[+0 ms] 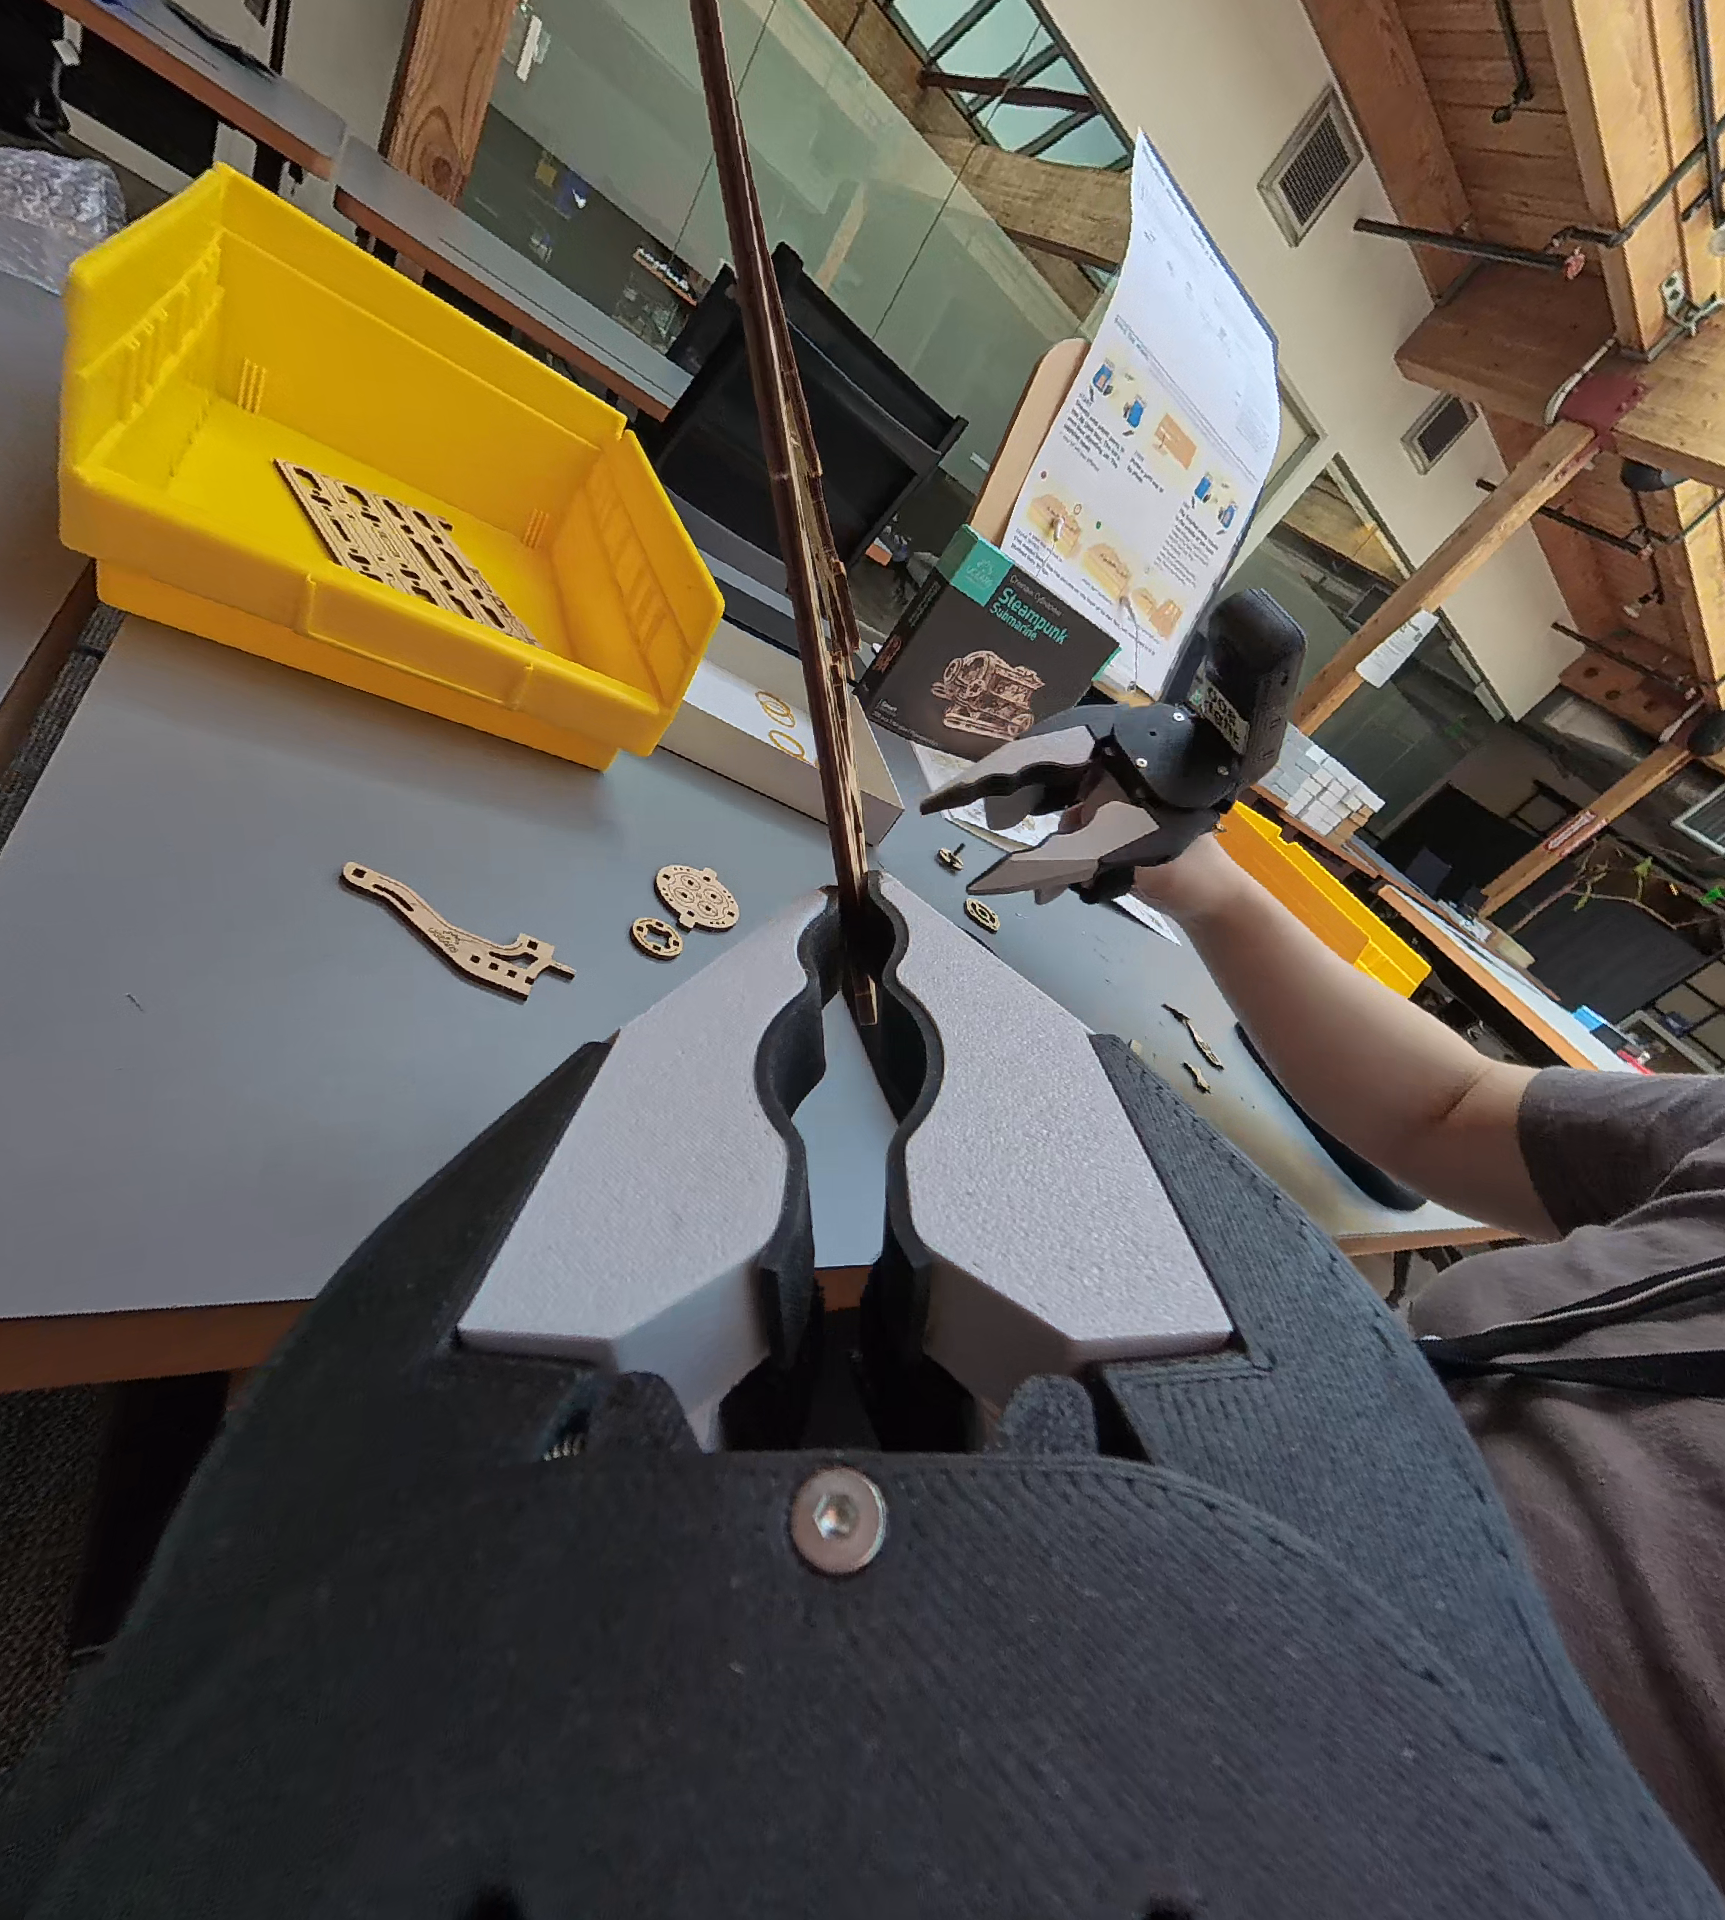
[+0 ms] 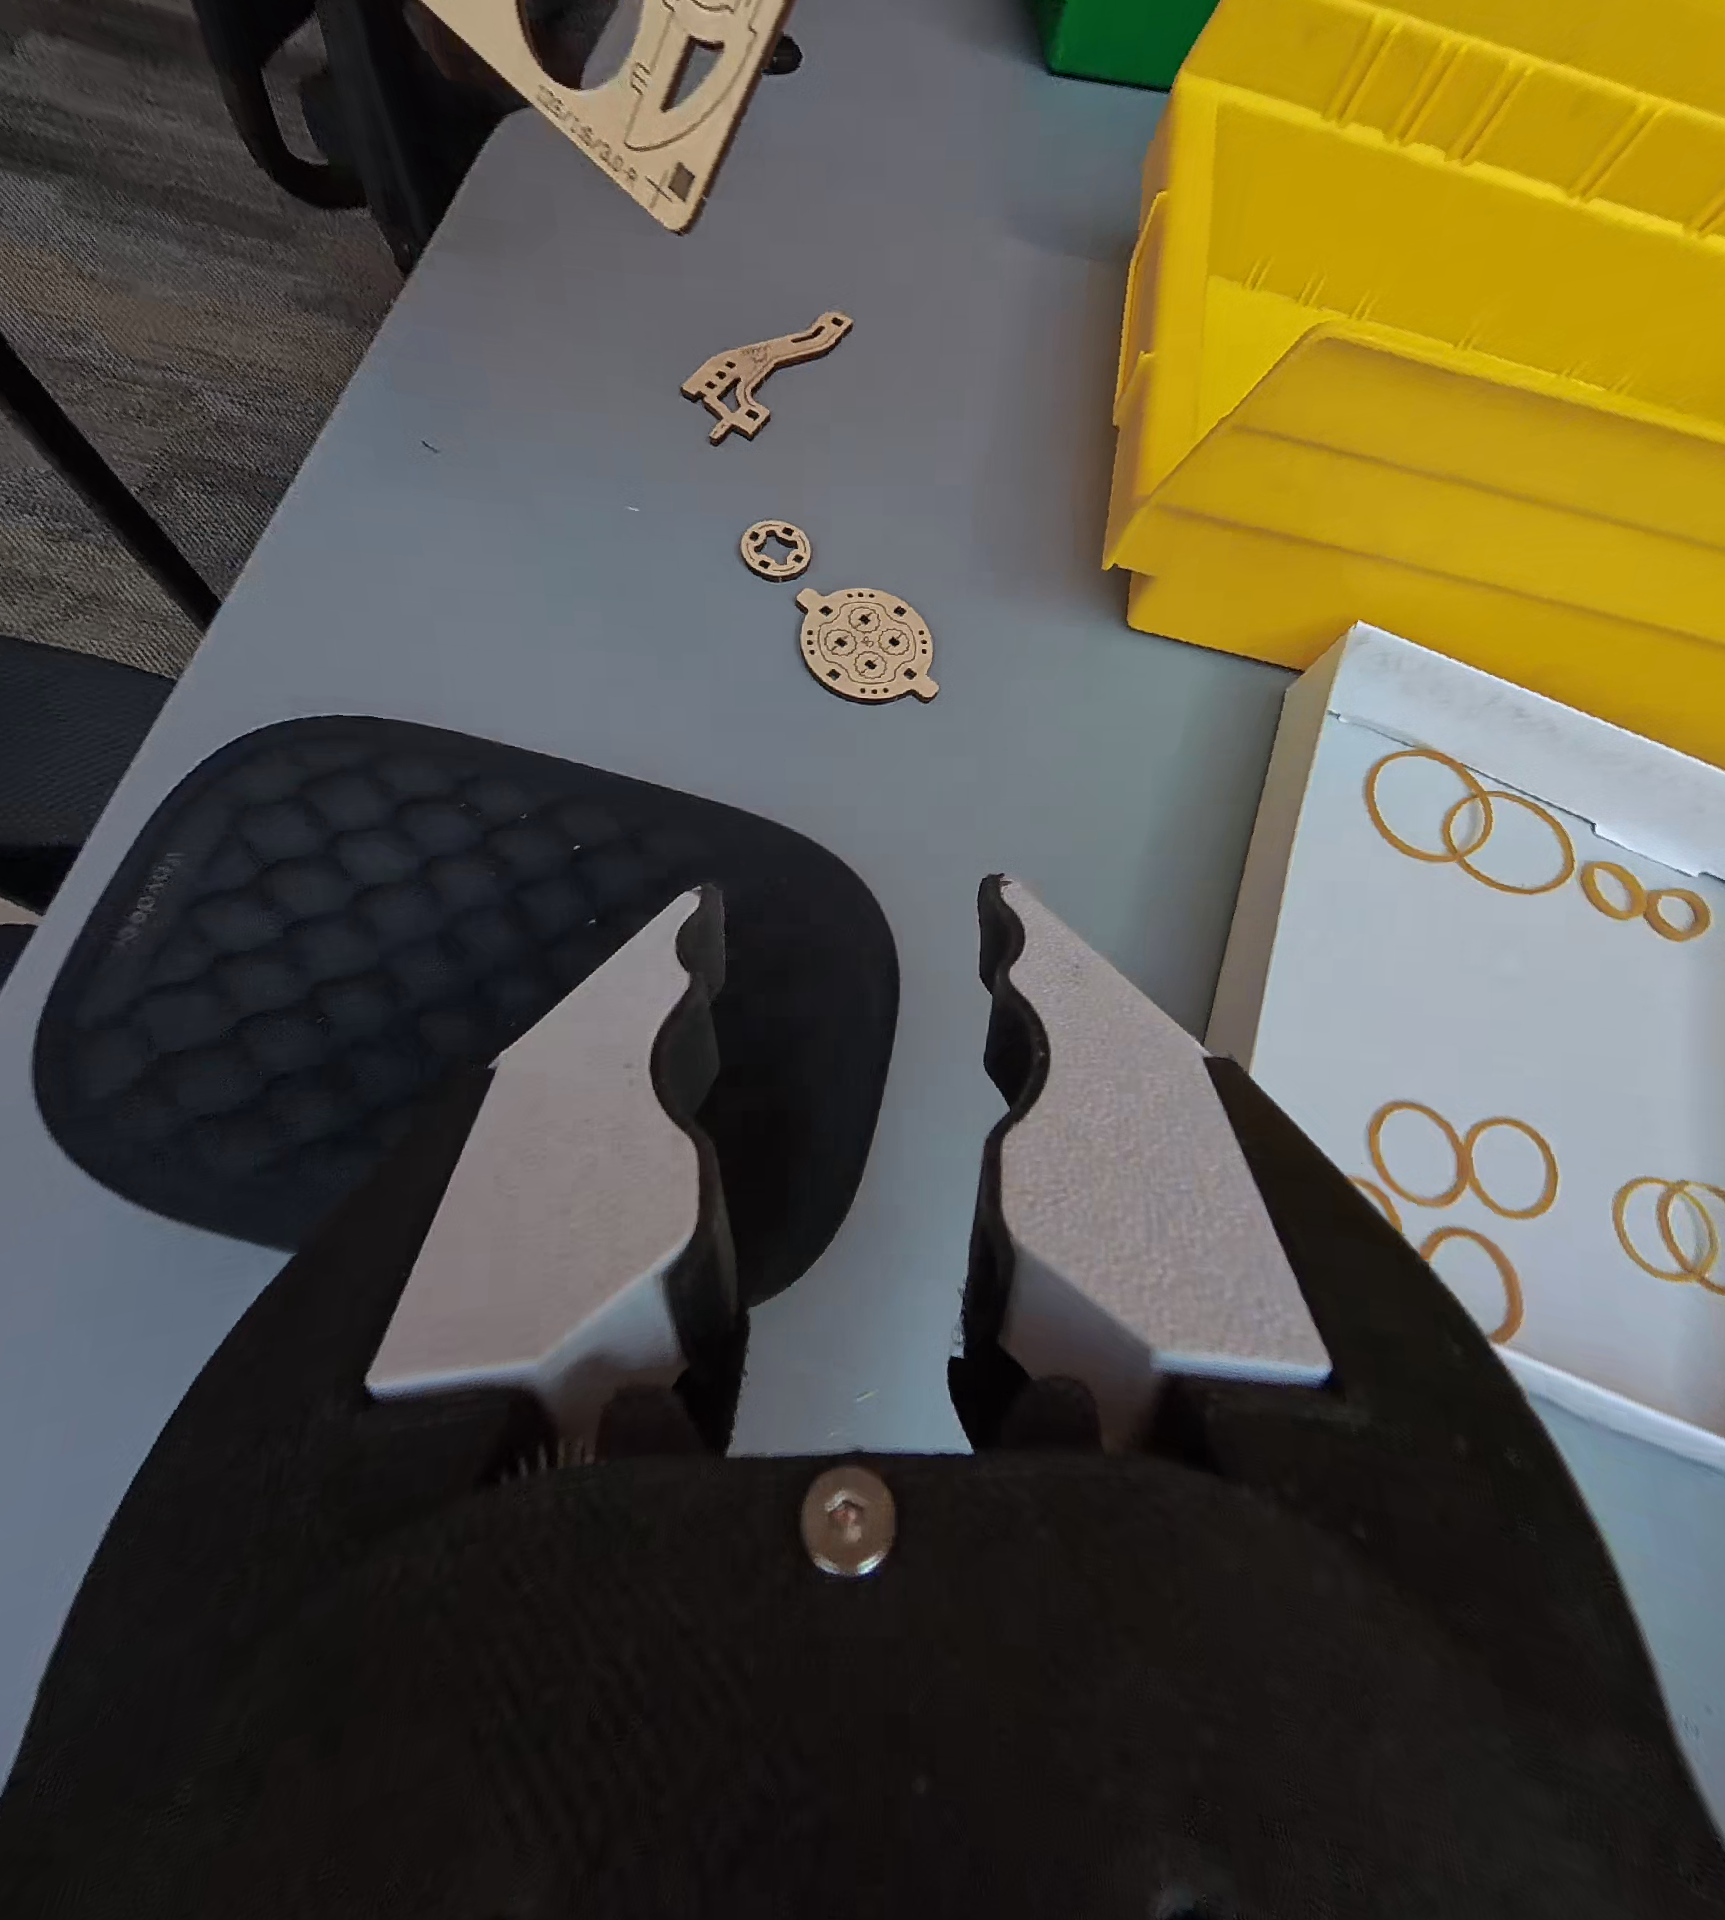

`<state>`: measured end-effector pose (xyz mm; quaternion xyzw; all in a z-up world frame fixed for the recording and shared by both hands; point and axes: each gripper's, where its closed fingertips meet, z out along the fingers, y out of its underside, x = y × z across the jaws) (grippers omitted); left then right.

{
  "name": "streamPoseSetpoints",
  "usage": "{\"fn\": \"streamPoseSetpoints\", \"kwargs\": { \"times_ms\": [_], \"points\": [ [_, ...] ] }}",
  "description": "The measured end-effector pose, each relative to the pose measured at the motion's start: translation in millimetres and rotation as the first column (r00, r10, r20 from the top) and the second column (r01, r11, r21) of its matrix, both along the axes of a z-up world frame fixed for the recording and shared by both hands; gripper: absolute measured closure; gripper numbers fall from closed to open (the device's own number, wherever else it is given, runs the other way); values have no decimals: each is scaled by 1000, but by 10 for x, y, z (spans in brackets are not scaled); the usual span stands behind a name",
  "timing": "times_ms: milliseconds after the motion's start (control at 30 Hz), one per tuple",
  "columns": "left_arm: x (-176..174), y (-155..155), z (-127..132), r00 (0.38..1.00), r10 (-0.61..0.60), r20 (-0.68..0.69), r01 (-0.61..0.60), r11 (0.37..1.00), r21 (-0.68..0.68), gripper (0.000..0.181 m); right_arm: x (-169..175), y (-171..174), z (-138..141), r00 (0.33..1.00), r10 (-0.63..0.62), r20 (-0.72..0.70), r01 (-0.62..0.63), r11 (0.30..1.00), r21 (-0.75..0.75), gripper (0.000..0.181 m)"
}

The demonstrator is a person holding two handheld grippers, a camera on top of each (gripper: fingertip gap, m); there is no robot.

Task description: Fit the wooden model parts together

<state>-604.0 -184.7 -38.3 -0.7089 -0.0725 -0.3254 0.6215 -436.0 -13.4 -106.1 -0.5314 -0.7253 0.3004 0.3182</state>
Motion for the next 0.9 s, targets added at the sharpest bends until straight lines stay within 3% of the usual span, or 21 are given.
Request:
{"fn": "streamPoseSetpoints", "kwargs": {
  "times_ms": [233,500,667,900],
  "points": [
    [70,41,-17,1000,-29,-5,29,1000,-10,181,629,-105,222,993,-76,-94,73,997,-36,134],
    [199,140,31,998,-64,-1,64,998,-1,181,1429,137,385,950,-249,-189,258,966,27,135],
    [299,208,77,996,-91,-13,91,996,0,181,2101,429,512,876,-383,-294,434,892,129,138],
    [513,423,166,987,-163,7,162,986,22,181,2798,621,406,794,-489,-361,577,794,194,138]
  ]
}}
